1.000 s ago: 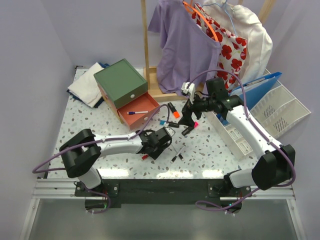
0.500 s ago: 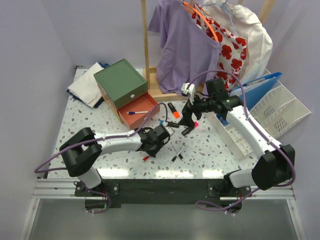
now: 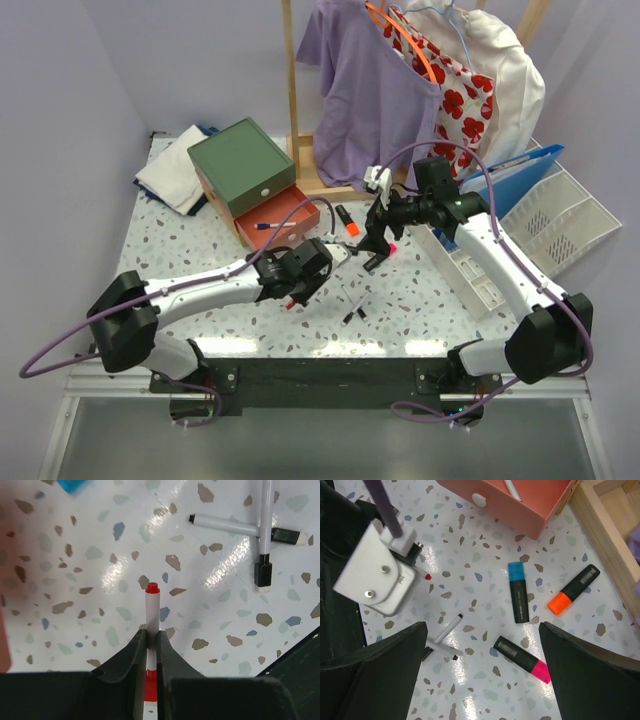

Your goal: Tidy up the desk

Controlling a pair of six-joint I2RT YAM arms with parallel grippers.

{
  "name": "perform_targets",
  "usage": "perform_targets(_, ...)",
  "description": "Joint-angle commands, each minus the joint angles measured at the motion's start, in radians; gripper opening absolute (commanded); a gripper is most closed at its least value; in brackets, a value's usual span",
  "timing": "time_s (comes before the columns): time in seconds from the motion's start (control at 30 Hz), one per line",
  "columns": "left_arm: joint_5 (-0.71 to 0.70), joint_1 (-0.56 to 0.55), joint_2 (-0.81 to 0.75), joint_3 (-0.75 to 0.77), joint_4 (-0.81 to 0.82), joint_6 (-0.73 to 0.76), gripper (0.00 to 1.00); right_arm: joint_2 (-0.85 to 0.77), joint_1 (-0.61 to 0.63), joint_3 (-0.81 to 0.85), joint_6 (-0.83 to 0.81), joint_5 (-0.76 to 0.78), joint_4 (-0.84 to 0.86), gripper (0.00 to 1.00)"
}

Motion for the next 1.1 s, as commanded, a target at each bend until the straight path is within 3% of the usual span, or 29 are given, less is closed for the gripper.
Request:
perform_targets(0.0,-0.082,0.020,-0.075,0.127,-0.067,0.125,0.00,-0.036,-0.003,-0.004,-0.026,-0.033,0.019,0.99)
perform_targets(0.2,-0.177,0.127,-0.096,0.264,-0.118,0.239,0.00,-0.050,-0.003,-0.007,-0.036,-0.025,0.017,0.99)
perform_targets(0.37,-0.231,0.208,-0.092,0.327,-0.063,0.363,0.00,-0.049,-0.003,-0.007,-0.041,-0.028,0.016,0.99)
perform_targets(0.7,-0.261,0.339,0.048,0.416,0.011,0.483,0.01,-0.041,-0.003,-0.006,-0.047,-0.031,0.008,0.99)
perform_targets(0.73,-0.275,0.342,0.058,0.421,0.023,0.486,0.03,-0.038,-0.003,-0.006,-0.047,-0.031,0.006,0.99)
perform_targets(0.77,-0.298,0.345,0.078,0.428,0.025,0.489,0.15,-0.038,-0.003,-0.006,-0.047,-0.031,0.006,0.99)
perform_targets(0.9,-0.310,0.351,0.105,0.437,0.041,0.481,0.42,-0.036,-0.003,-0.006,-0.049,-0.025,0.005,0.99)
perform_targets(0.97,-0.306,0.351,0.102,0.440,0.045,0.472,0.49,-0.033,-0.003,-0.006,-0.049,-0.022,0.005,0.99)
perform_targets(1.07,-0.295,0.351,0.079,0.437,0.045,0.451,0.53,-0.030,-0.002,-0.006,-0.052,-0.015,0.005,0.99)
